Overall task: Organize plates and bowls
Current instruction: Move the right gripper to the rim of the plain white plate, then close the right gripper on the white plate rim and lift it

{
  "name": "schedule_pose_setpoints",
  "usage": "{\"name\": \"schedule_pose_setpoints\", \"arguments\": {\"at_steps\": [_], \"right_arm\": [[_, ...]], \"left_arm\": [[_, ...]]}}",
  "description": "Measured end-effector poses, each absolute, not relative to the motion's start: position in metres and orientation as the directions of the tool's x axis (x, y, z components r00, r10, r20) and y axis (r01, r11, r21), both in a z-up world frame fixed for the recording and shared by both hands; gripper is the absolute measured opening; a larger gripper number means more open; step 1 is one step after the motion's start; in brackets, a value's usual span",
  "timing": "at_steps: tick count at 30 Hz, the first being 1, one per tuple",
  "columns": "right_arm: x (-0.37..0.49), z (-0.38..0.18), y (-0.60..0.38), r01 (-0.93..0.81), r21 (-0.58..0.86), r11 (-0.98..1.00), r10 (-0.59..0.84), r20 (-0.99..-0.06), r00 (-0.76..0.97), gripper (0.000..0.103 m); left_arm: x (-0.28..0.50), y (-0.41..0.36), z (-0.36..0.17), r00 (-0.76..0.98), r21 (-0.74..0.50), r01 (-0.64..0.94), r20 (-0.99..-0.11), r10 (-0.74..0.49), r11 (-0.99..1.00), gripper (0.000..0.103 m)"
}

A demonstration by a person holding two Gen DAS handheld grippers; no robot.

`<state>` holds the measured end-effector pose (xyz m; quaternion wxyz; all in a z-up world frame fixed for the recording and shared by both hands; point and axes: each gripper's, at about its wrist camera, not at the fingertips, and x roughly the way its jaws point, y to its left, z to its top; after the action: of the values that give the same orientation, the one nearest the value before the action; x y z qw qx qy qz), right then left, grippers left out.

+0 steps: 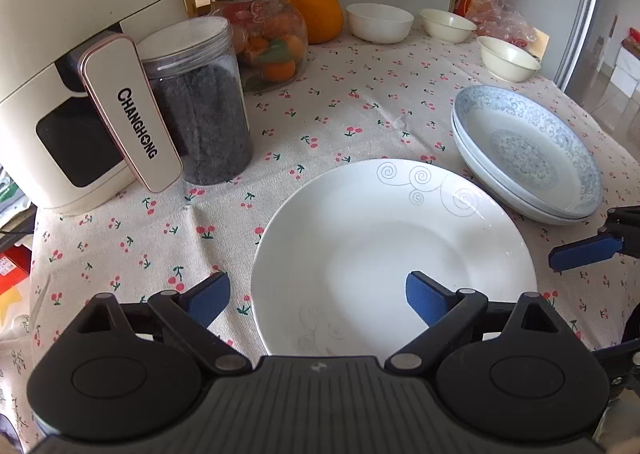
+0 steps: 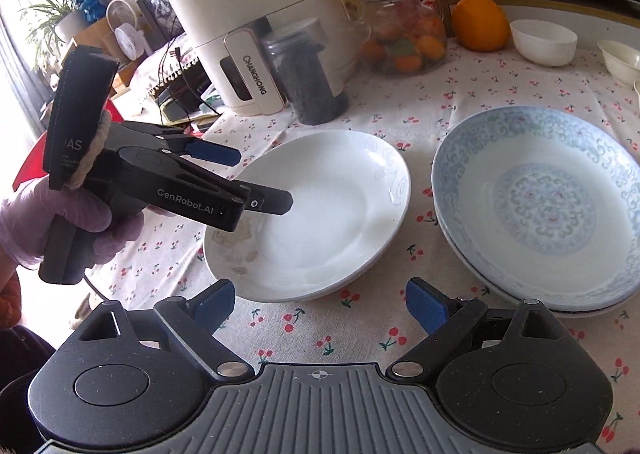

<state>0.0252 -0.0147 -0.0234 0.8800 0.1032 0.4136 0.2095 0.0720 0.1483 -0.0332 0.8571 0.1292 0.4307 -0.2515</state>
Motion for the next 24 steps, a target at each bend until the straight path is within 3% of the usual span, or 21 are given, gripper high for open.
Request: {"name": "schedule_pose_setpoints", "arguments": {"at_steps": [3,14,20,22,24], "right_arm": [[0.031,-0.029,-0.013,-0.257,0.389,0.885,0.464,-0.686,0.560,0.094],[0.044,-0.037,-0.005,-0.228,0.407,0.885,0.462,-0.699,0.545,0.091],[0.047,-0.039,-0.004,-0.215,0.365,0.906,0.421,-0.709,0.566,0.074],[0.048,-0.039,-0.003,-0.212,0.350,0.912,0.406,-0.714,0.570,0.058],[0.049,-0.038,-0.002,-0.202,0.336,0.920,0.389,-0.722,0.572,0.053]], "left_arm": [[0.073,0.154,-0.035,0.473,-0.039,0.542,-0.811,-0.343,0.840,0.078],[0.076,0.164,-0.039,0.444,-0.087,0.519,-0.823,-0.355,0.851,0.053],[0.077,0.167,-0.041,0.452,-0.074,0.498,-0.828,-0.331,0.864,0.042],[0.078,0.168,-0.040,0.460,-0.070,0.486,-0.827,-0.323,0.871,0.037],[0.079,0.170,-0.039,0.467,-0.069,0.472,-0.826,-0.316,0.879,0.031]]}}
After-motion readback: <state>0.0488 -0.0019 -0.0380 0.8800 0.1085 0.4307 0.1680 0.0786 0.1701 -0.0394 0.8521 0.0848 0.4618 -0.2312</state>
